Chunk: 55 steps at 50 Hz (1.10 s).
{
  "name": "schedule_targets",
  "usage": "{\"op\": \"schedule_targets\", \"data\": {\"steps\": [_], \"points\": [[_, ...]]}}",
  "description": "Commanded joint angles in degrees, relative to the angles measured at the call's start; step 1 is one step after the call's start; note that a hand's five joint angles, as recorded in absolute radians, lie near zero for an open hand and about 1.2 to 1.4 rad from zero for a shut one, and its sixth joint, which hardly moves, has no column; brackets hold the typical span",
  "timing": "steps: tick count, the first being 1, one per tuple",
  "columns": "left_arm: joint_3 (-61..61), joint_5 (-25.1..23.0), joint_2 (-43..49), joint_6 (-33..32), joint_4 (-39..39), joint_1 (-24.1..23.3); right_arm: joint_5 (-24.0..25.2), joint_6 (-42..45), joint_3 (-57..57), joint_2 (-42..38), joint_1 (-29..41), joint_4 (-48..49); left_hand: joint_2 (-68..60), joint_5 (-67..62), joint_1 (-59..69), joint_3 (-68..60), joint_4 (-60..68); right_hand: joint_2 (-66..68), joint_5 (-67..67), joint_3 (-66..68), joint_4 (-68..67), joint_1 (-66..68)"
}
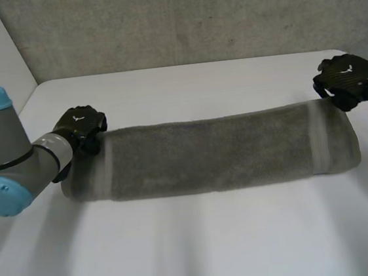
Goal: Fold the towel.
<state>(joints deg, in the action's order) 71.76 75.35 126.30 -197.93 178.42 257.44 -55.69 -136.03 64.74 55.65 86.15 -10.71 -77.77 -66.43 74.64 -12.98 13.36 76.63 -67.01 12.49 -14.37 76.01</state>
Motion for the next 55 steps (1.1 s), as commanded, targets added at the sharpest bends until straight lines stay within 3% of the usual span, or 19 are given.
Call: {"op": "schedule_targets", "data": {"steps": [1, 12, 40, 41, 42, 43, 44, 45, 46, 47, 48, 49, 55], "points": [[-6.0, -0.2, 7.7, -0.1, 1.5, -0.4, -3.1, -1.3, -2.7, -7.2, 3.6, 5.6, -2.2, -3.6, 5.4, 3.0, -3.4, 3.4, -3.0, -2.5, 4.4, 4.0], [-10.9, 0.4, 14.6, 0.0, 8.9, -0.5, -7.3, -1.5, -8.7, -15.7, 6.3, 11.6, -2.2, -3.6, 5.4, 3.0, -3.4, 3.4, -3.0, -2.5, 4.4, 4.0], [-11.4, 1.7, 16.9, -0.1, 13.8, -0.6, -10.2, -5.8, -15.3, -22.0, 7.6, 17.3, -2.2, -3.6, 5.4, 3.0, -3.4, 3.4, -3.0, -2.5, 4.4, 4.0], [-11.3, 1.8, 17.1, -0.1, 14.3, -0.7, -10.2, -5.8, -15.3, -22.0, 7.6, 17.3, 10.9, 9.6, -7.8, 3.0, -3.4, 3.4, -3.0, -2.5, 4.4, 4.0], [-11.2, 1.9, 17.3, 0.0, 15.0, -0.7, -10.2, -5.8, -15.4, -22.7, 7.6, 17.6, 32.9, 31.5, -29.7, 3.0, -3.4, 3.4, -3.0, -2.5, 4.4, 4.0], [-11.2, 1.9, 17.3, 0.0, 15.0, -0.7, -10.4, -5.7, -15.4, -23.2, 7.7, 18.2, 33.1, 31.7, -29.9, 3.0, -3.4, 3.4, -3.0, -2.5, 4.4, 4.0], [-11.1, 2.3, 17.2, 0.0, 15.7, -0.8, -10.4, -5.7, -15.4, -23.2, 7.7, 18.2, 47.4, 46.1, -44.3, 3.0, -3.4, 3.4, -3.0, -2.5, 4.4, 4.0], [-11.1, 2.3, 17.2, 0.0, 15.7, -0.8, -10.6, -5.6, -15.1, -23.4, 7.9, 19.0, 47.5, 46.2, -44.4, 3.0, -3.4, -15.9, 16.3, -2.5, 4.4, -15.3], [-10.9, 2.6, 17.1, 0.0, 16.3, -0.8, -11.2, -5.6, -14.6, -23.3, 8.1, 20.2, 52.2, 50.9, -49.1, 3.0, -3.4, -47.9, 48.3, -2.5, 4.4, -47.3], [-10.6, 3.2, 16.8, 0.0, 17.0, -0.8, -11.2, -5.6, -14.6, -23.3, 8.2, 20.2, 58.2, 56.9, -55.1, 3.0, -3.4, -48.2, 48.6, -2.5, 4.4, -47.6], [-10.6, 3.2, 16.8, 0.0, 17.0, -0.8, -12.1, -5.7, -13.9, -22.7, 8.3, 21.7, 58.3, 57.0, -55.2, 3.0, -3.4, -66.6, 67.0, -2.5, 4.4, -66.0], [-10.2, 4.4, 16.3, 0.0, 17.7, -1.1, -12.1, -5.7, -13.9, -22.7, 8.3, 21.7, 66.6, 65.3, -63.5, 3.0, -3.4, -66.6, 67.0, -2.5, 4.4, -66.0], [-5.4, 8.2, 9.8, 0.4, 21.6, -0.8, -13.0, -7.0, -4.9, -13.0, 9.1, 31.8, 67.1, 65.7, -63.9, 3.0, -3.4, -66.6, 67.0, -2.5, 4.4, -66.0]]}}
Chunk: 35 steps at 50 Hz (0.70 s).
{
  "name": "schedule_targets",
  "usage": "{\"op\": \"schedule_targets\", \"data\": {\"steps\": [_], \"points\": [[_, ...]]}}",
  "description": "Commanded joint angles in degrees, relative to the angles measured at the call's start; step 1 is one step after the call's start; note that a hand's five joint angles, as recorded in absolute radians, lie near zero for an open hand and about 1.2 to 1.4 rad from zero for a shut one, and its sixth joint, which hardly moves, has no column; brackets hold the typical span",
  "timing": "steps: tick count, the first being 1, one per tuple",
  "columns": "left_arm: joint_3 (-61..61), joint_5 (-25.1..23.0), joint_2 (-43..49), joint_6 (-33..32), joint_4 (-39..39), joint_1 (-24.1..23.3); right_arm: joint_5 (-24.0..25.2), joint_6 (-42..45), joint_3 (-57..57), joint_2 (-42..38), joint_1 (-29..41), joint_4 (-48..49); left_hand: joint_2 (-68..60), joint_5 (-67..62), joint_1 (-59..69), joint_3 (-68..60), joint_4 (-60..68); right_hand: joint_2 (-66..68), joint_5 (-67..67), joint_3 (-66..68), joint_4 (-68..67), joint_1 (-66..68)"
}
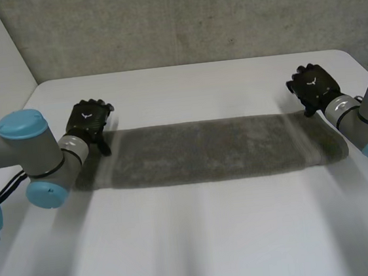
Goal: Fold the towel.
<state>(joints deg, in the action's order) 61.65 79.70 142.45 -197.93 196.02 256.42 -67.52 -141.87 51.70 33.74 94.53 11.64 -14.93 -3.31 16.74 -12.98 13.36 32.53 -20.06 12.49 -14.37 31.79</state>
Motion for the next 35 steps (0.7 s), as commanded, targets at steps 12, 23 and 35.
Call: {"op": "schedule_targets", "data": {"steps": [12, 23, 35], "points": [[23.7, 3.6, -24.3, 0.6, 7.6, 0.7, -0.9, -8.9, 29.9, 30.0, -0.2, 11.9, 4.2, 2.6, -6.0, 3.0, -3.4, -22.5, 20.1, -2.5, 4.4, -21.8], [40.9, 3.3, -34.4, 0.9, 7.4, -0.8, 1.9, -7.7, 41.8, 32.4, -6.3, -0.8, 4.2, 2.6, -6.0, 3.0, -3.4, -17.9, 15.5, -2.5, 4.4, -17.2], [42.8, 3.4, -33.6, 1.0, 7.8, -2.2, 6.1, -2.8, 42.8, 26.5, -9.3, 1.6, 4.2, 2.6, -6.0, 3.0, -3.4, -8.0, 5.5, -2.5, 4.4, -7.2]]}}
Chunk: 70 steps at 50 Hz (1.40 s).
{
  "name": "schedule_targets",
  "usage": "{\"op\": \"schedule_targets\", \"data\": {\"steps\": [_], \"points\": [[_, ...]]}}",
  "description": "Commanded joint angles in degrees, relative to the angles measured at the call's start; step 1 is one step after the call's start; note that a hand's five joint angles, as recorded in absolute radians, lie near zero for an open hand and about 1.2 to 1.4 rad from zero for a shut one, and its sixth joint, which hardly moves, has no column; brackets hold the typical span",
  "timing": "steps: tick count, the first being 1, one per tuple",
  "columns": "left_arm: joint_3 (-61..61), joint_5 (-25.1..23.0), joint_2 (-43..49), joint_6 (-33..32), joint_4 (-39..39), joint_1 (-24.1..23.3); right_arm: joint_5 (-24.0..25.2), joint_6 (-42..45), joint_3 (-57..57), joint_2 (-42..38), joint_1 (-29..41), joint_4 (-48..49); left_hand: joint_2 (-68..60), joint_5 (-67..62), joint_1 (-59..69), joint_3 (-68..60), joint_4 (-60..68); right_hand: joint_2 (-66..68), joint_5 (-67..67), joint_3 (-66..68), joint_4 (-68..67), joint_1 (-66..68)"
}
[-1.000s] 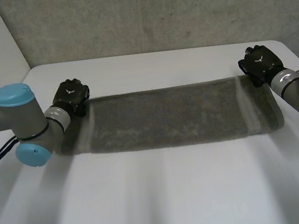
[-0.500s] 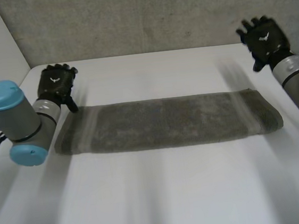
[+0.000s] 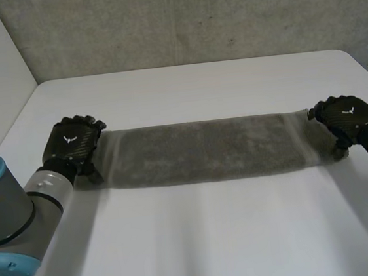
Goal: Fold the towel.
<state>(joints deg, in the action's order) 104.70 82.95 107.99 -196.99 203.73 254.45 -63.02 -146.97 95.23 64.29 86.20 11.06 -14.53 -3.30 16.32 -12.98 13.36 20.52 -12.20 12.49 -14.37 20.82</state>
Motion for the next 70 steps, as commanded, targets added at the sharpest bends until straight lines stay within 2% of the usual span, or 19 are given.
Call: {"op": "schedule_targets", "data": {"steps": [1, 11, 16, 18, 19, 20, 22, 32, 37, 46, 48, 50, 51, 55, 56, 58, 59, 61, 70], "points": [[-0.3, 0.1, 0.9, 0.0, 0.1, -0.2, 1.9, 3.2, -0.9, -5.0, -1.0, 2.7, 3.8, 2.6, -5.6, 3.0, -3.4, 6.2, -4.5, -2.5, 4.4, 5.9], [0.2, 0.1, 0.7, 0.1, 0.7, 0.4, 1.7, 5.4, -2.8, -9.2, -1.3, 3.1, 3.8, 2.6, -5.6, 3.0, -3.4, 14.0, -12.3, -2.5, 4.4, 13.7], [0.4, 0.1, 0.7, 0.2, 0.8, 0.4, 1.7, 5.4, -3.6, -10.2, -1.4, 3.1, 3.8, 2.6, -5.6, 3.0, -3.4, 24.0, -22.4, -2.5, 4.4, 23.7], [0.4, 0.1, 0.7, 0.3, 0.8, 0.4, 2.2, 5.4, -4.3, -10.8, -1.6, 3.1, 3.8, 2.6, -5.6, 3.0, -3.4, 41.1, -39.4, -2.5, 4.4, 40.8], [0.5, 0.1, 0.7, 0.3, 0.8, 0.4, 2.2, 5.4, -4.3, -10.8, -1.6, 3.1, 3.8, 2.6, -5.6, 3.0, -3.4, 41.2, -39.5, -2.5, 4.4, 40.9], [0.5, 0.1, 0.7, 0.3, 0.8, 0.4, 2.1, 5.4, -4.7, -11.1, -1.7, 2.8, 3.8, 2.6, -5.6, 3.0, -3.4, 53.9, -52.2, -2.5, 4.4, 53.6], [0.5, 0.1, 0.6, 0.3, 0.9, 0.3, 2.1, 5.5, -5.1, -11.4, -2.2, 2.5, 3.8, 2.6, -5.6, 3.0, -3.4, 59.4, -57.7, -2.5, 4.4, 59.1], [0.4, 0.2, 0.5, 0.3, 0.9, 0.8, 2.4, 5.3, -5.3, -6.9, -9.6, 1.9, 3.8, 2.6, -5.6, 3.0, -3.4, 59.5, -57.8, -2.5, 4.4, 59.2], [0.4, 0.3, 0.3, 0.3, 0.9, 1.0, 6.0, 7.6, -8.6, -2.2, -16.2, 0.6, 3.8, 2.6, -5.6, 3.0, -3.4, 59.5, -57.8, -2.5, 4.4, 59.2], [0.2, 0.4, 0.3, 0.3, 0.9, 1.2, 6.2, 18.7, -16.8, 1.6, -15.1, -7.4, 3.8, 2.6, -5.6, 3.0, -3.4, 59.5, -57.8, -2.5, 4.4, 59.2], [0.2, 0.4, 0.3, 0.3, 0.9, 1.3, 6.2, 20.3, -18.1, 2.2, -11.9, -8.9, 3.8, 2.6, -5.6, 3.0, -3.4, 59.5, -57.8, -2.5, 4.4, 59.2], [0.2, 0.4, 0.3, 0.3, 0.9, 1.4, 5.4, 21.7, -20.2, 2.6, -3.1, -9.7, 3.8, 2.6, -5.6, 3.0, -3.4, 59.5, -57.8, -2.5, 4.4, 59.2], [0.2, 0.4, 0.4, 0.3, 0.9, 1.4, 5.4, 21.7, -20.2, 2.6, -3.1, -9.7, 3.8, 2.6, -5.6, 3.0, -3.4, 59.5, -57.8, -2.5, 4.4, 59.2], [0.2, 0.4, 0.5, 0.3, 0.9, 1.4, 1.1, 22.2, -23.0, 1.5, 10.7, -9.6, 3.8, 2.6, -5.6, 3.0, -3.4, 59.5, -57.8, -2.5, 4.4, 59.2], [0.2, 0.4, 0.5, 0.3, 0.9, 1.4, 1.1, 22.2, -23.0, 1.5, 10.7, -9.6, 3.8, 2.6, -5.6, 3.0, -3.4, 59.5, -57.8, -2.5, 4.4, 59.2], [0.2, 0.4, 0.5, 0.3, 0.9, 1.4, -2.0, 22.2, -26.3, -2.7, 21.2, -9.6, 3.8, 2.6, -5.6, 3.0, -3.4, 59.5, -57.8, -2.5, 4.4, 59.2], [0.2, 0.4, 0.6, 0.3, 0.9, 1.4, -2.0, 22.2, -26.3, -2.7, 21.2, -9.6, 3.8, 2.6, -5.6, 3.0, -3.4, 59.5, -57.8, -2.5, 4.4, 59.2], [0.2, 0.4, 0.6, 0.3, 0.9, 1.4, -3.9, 21.9, -30.1, -7.3, 29.7, -9.6, 3.8, 2.6, -5.6, 3.0, -3.4, 59.5, -57.8, -2.5, 4.4, 59.2], [0.2, 0.5, 0.8, 0.3, 1.0, 1.5, -5.9, 21.0, -37.6, -21.7, 42.6, -9.5, 3.8, 2.6, -5.6, 3.0, -3.4, 59.5, -57.8, -2.5, 4.4, 59.2]]}}
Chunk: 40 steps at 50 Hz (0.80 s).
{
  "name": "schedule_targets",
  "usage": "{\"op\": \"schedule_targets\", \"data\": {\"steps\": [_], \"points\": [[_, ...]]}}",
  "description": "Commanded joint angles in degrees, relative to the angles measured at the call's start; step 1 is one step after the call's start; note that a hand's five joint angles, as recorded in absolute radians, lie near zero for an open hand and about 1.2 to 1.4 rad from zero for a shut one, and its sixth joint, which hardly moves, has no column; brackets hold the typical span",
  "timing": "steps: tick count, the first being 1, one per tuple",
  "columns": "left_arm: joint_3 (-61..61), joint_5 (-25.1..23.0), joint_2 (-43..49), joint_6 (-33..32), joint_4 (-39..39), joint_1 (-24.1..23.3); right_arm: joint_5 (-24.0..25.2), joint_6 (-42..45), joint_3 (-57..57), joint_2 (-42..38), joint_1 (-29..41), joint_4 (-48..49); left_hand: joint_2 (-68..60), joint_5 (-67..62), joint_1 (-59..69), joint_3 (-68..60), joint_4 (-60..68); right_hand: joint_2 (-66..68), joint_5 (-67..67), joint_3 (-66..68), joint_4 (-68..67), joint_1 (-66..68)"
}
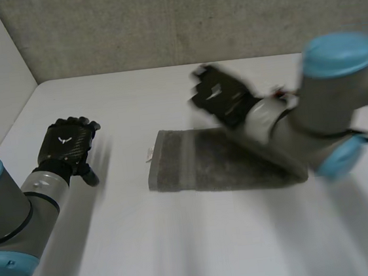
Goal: Fold the towel.
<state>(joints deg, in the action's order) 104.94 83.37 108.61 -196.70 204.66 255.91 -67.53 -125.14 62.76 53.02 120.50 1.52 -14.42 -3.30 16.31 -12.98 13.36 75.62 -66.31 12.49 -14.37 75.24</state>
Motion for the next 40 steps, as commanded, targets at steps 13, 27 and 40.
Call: {"op": "schedule_targets", "data": {"steps": [13, 27, 40], "points": [[-1.3, 0.2, -0.1, 0.0, -0.1, -0.9, -1.2, -20.9, 0.2, -4.9, 9.0, 4.2, 3.7, 2.6, -5.6, 3.0, -3.4, -65.6, 66.3, -2.5, 4.4, -65.2], [-9.8, 0.1, 0.0, 4.7, -0.8, -10.9, 2.1, -41.6, 23.5, 15.1, -8.1, 8.7, 3.7, 2.6, -5.6, 3.0, -3.4, -65.6, 66.3, -2.5, 4.4, -65.2], [-16.5, -0.1, 9.9, 6.2, -1.4, -21.3, 10.5, -35.1, 42.4, 20.2, -22.2, 8.8, 3.2, 2.1, -5.1, 3.0, -3.4, -65.6, 66.3, -2.5, 4.4, -65.2]]}}
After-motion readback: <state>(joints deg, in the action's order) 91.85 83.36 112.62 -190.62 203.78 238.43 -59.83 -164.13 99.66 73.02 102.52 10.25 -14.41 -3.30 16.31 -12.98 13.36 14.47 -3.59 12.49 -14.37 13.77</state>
